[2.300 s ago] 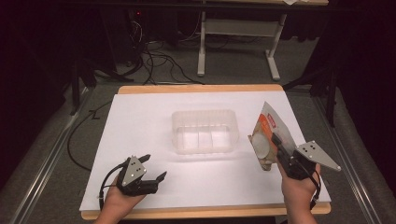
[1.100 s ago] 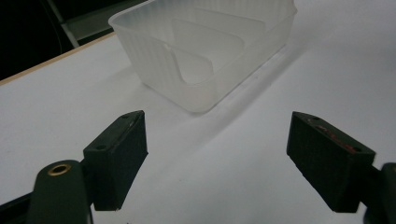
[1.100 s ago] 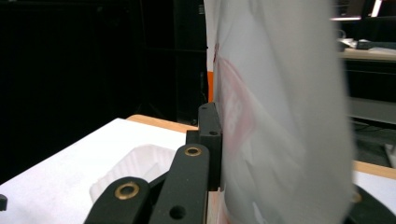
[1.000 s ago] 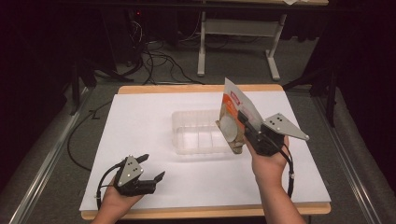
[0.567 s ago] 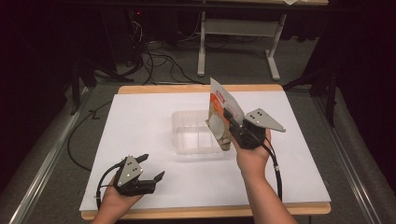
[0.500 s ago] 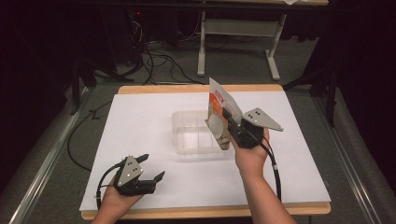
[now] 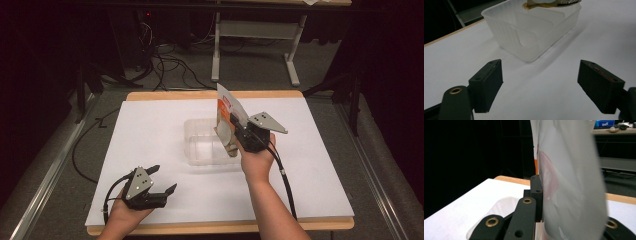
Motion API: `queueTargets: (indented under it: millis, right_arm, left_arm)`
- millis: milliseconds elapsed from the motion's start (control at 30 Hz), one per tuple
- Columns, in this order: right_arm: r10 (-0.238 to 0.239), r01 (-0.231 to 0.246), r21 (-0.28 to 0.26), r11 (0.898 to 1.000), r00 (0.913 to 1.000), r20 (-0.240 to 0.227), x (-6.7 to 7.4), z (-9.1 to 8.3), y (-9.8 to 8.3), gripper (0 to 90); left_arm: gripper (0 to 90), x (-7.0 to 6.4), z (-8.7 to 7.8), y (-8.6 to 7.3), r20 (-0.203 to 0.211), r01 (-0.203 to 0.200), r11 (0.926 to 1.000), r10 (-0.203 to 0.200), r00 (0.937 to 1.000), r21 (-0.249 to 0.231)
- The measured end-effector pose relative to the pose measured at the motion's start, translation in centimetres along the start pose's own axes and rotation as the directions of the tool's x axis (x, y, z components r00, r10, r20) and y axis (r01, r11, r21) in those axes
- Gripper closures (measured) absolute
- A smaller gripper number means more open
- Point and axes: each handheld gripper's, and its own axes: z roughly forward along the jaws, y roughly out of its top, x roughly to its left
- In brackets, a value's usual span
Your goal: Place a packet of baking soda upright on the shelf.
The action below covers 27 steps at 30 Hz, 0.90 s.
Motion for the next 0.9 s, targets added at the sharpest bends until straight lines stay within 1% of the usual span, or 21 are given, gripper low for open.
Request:
queueTargets:
  millis: [100, 133, 200, 267, 367, 600, 733, 833, 900]
  right_arm:
    - [-0.002, 0.002, 0.006, 1.000, 1.0000, 0.006, 0.2, 0.6, -0.1, 90.0]
    - [-0.001, 0.001, 0.005, 1.000, 1.0000, 0.006, 0.2, 0.7, -0.1, 90.0]
    - [0.007, -0.007, 0.003, 1.000, 1.0000, 0.005, 0.3, 1.0, -0.2, 90.0]
    - [0.000, 0.000, 0.009, 1.000, 0.9999, 0.013, 0.4, 1.3, -0.2, 90.0]
    - [-0.006, 0.005, 0.011, 1.000, 0.9998, 0.020, 0.4, 1.8, -0.3, 90.0]
    - [-0.008, 0.007, 0.025, 1.000, 0.9997, 0.021, 0.8, 2.8, -0.7, 90.0]
    - [-0.020, 0.020, 0.027, 0.999, 0.9996, 0.019, 0.8, 3.3, -1.0, 90.0]
    - [-0.020, 0.019, 0.025, 0.999, 0.9996, 0.018, 0.8, 3.6, -1.1, 90.0]
    - [-0.011, 0.011, 0.024, 1.000, 0.9999, 0.013, 0.7, 3.7, -1.1, 90.0]
  left_arm:
    - [20.8, -0.1, -0.1, 0.0, 0.005, 0.008, 1.0000, -0.008, 1.0000, 0.004]
    - [20.8, 0.0, 0.0, 0.0, -0.005, -0.007, 1.0000, 0.007, 1.0000, -0.003]
    - [20.8, -0.1, 0.0, 0.0, -0.005, -0.015, 0.9999, 0.015, 0.9999, 0.000]
    - [20.8, -0.1, 0.1, 0.0, -0.005, -0.022, 0.9998, 0.022, 0.9998, 0.002]
    - [20.8, -0.1, 0.1, 0.0, -0.004, -0.022, 0.9998, 0.022, 0.9997, -0.001]
    - [20.8, 0.0, 0.1, 0.0, -0.006, -0.020, 0.9998, 0.020, 0.9998, 0.000]
    - [20.8, 0.0, 0.0, 0.0, -0.007, -0.019, 0.9998, 0.019, 0.9998, -0.003]
    - [20.8, 0.0, 0.1, 0.0, -0.006, -0.023, 0.9997, 0.023, 0.9997, 0.005]
    - [20.8, 0.0, 0.1, 0.0, -0.004, -0.024, 0.9997, 0.024, 0.9997, 0.005]
